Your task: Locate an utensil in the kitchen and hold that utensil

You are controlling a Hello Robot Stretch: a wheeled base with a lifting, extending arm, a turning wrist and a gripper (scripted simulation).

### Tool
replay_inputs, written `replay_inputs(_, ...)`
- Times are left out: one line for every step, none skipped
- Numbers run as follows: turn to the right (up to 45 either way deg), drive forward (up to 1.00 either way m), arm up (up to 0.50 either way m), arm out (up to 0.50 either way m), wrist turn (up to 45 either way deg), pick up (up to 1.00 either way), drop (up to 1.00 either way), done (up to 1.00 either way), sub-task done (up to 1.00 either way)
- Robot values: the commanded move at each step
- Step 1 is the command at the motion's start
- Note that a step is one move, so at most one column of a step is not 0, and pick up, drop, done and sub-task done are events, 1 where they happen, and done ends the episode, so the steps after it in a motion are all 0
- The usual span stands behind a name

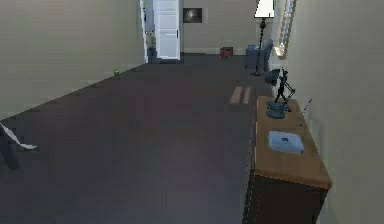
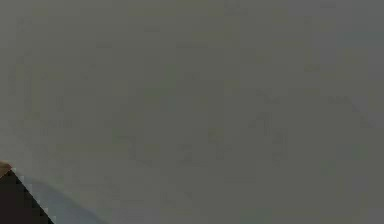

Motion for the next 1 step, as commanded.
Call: replay_inputs(-6.0,0.00,0.00,0.00,0.0,0.00,0.00,0.00,0.00)
